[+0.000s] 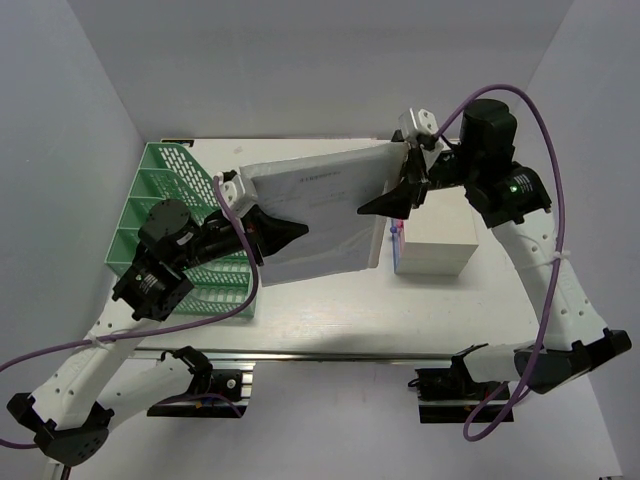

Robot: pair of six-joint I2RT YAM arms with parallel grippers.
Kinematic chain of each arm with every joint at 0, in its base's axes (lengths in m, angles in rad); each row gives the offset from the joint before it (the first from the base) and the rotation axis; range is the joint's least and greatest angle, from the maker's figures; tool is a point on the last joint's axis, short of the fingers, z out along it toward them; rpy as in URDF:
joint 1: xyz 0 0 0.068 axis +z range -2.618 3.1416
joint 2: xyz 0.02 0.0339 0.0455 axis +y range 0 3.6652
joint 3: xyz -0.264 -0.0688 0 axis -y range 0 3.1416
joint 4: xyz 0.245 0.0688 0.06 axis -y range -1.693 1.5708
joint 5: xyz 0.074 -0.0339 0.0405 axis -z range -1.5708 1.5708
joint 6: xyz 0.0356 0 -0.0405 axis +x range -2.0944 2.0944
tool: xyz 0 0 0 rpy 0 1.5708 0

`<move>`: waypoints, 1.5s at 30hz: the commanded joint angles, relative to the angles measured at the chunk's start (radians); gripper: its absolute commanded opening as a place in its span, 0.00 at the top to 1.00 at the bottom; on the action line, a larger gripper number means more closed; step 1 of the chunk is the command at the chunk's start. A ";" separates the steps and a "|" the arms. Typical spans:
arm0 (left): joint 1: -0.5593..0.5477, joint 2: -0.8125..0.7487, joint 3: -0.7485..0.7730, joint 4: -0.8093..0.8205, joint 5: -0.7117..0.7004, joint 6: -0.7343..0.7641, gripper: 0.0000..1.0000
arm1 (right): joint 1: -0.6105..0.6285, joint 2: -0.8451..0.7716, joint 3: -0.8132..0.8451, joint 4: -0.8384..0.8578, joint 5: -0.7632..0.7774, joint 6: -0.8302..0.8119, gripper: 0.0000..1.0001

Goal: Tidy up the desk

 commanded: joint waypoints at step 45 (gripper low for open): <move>-0.002 -0.354 0.147 -0.361 -0.425 -0.136 0.02 | 0.252 0.242 0.064 0.427 0.402 0.245 1.00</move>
